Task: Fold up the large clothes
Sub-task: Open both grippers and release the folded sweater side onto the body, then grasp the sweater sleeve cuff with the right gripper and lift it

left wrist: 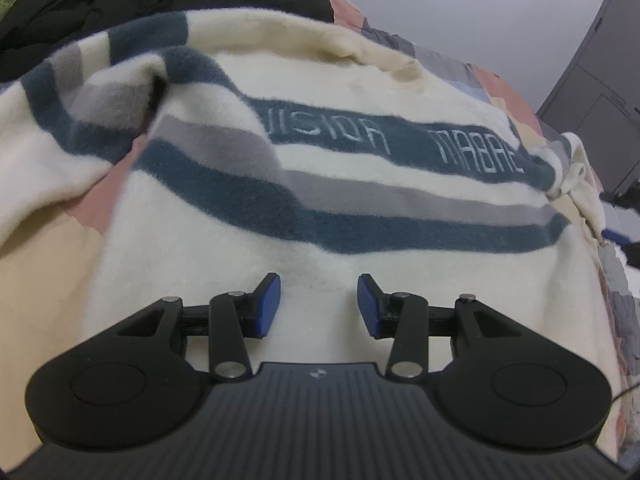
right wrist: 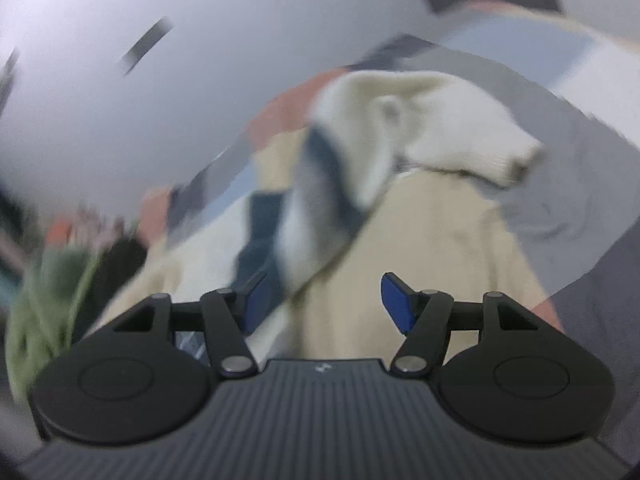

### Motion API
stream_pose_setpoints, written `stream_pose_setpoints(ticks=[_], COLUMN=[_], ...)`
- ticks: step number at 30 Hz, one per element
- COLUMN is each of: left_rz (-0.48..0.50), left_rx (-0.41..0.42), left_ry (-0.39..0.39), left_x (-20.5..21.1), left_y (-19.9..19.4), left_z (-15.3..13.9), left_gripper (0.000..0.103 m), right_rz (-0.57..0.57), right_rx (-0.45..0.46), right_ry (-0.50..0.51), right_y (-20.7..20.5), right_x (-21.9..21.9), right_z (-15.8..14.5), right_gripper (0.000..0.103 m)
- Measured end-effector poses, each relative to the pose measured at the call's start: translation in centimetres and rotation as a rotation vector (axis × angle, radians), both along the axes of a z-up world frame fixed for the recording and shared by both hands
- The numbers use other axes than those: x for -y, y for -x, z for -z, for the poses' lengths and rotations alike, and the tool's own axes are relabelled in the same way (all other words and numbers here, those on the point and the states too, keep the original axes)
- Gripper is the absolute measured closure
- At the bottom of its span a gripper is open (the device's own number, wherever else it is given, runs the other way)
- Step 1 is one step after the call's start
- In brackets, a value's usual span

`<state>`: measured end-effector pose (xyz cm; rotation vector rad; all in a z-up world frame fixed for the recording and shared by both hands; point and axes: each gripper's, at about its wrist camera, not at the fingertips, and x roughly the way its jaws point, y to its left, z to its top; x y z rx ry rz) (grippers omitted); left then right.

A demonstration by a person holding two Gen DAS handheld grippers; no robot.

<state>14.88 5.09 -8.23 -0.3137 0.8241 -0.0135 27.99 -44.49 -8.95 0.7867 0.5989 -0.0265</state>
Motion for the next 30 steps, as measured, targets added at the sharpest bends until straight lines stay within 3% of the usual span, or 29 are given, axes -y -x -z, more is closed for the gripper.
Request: stream_pose_setpoints(ticks=[6,11,12,13,14,17,20,26,30], left_rz=[-0.013,-0.029,-0.032,-0.033,-0.034,-0.034,-0.038,-0.054,-0.067], left_rx=[0.01,0.023,0.027,0.031,0.033,0.042,0.045,0.055,0.068], left_ry=[-0.006,-0.013,-0.018,-0.026,-0.033,-0.046,-0.052,-0.026,-0.015], left_x=[0.2,0.3,0.3,0.4,0.5,0.8,0.9,0.5,0.2], left_y=[-0.2,-1.0,-1.1,-1.3,-1.4,-1.6,-1.6,-1.4,-1.0], left_z=[0.1,0.3,0.3,0.3,0.4,0.3,0.2,0.0,-0.2], left_gripper=[0.054,0.054,0.054,0.054,0.055,0.054,0.054,0.055,0.055], right_rz=[0.245,0.324,0.327,0.327,0.328,0.332,0.346,0.43,0.476], right_rx=[-0.073,0.051,0.067,0.075,0.076,0.073,0.092,0.038,0.001], right_ry=[-0.055,-0.178,-0.166,-0.139,-0.118,-0.075,0.014,0.152,0.156], right_y=[-3.8,-5.2,-5.4,-5.6,-5.8,-5.5,-4.5,-2.1,-0.7], right_x=[6.6,10.8,11.2,11.8,12.3,13.8,15.5,20.1,22.7], right_z=[5.9,8.4,8.4,8.1,8.0,7.2,6.0,4.3,4.5], right_gripper=[0.039,0.041,0.044,0.055,0.075,0.092,0.095,0.095,0.095])
